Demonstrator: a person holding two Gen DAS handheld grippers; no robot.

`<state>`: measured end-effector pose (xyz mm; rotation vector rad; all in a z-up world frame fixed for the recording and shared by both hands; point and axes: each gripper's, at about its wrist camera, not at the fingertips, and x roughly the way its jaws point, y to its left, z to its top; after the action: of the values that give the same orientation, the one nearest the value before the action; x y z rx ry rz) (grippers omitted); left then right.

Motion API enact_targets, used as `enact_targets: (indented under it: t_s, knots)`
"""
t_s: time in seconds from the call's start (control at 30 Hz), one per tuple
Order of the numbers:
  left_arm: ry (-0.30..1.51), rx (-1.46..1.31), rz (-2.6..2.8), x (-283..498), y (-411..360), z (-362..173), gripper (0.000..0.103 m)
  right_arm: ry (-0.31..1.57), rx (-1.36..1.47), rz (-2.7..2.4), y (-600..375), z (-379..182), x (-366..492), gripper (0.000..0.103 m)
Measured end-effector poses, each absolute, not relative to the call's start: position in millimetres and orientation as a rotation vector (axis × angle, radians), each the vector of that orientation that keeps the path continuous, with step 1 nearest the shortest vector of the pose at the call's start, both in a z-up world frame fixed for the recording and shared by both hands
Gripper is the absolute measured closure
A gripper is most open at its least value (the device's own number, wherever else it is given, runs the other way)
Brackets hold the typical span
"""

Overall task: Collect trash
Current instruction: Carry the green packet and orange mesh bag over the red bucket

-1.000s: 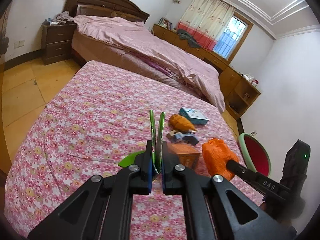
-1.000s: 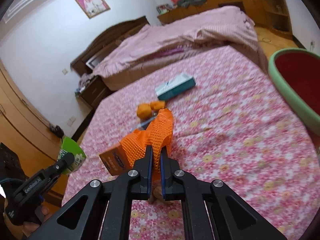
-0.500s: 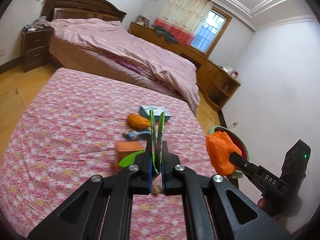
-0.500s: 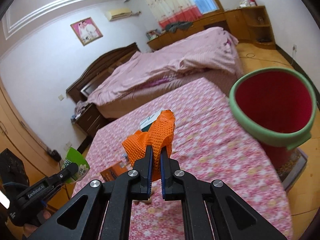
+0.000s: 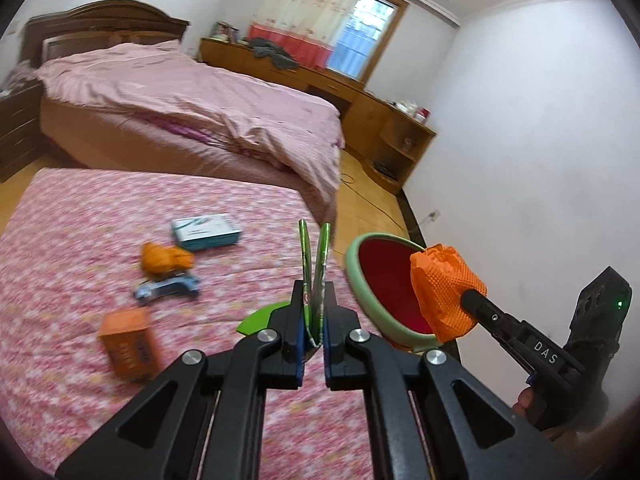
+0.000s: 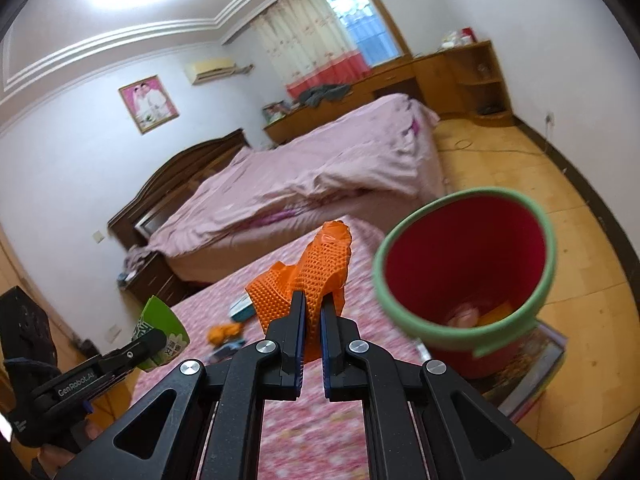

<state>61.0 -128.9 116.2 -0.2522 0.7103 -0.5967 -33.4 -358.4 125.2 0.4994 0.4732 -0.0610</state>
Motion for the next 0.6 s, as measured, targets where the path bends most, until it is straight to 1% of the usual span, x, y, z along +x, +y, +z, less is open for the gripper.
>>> enact_targets:
  t_s: [0.27,0.6]
  knots:
    - [0.726,-0.183,-0.695,74,-205,118,0.098,0.464,0.513,-0.161,-411,118,-33,0.097]
    - [0.795,-0.106,-0.791,97,-291,90,0.098,0.514,0.565,-0.246,-461,82,-24,0.097]
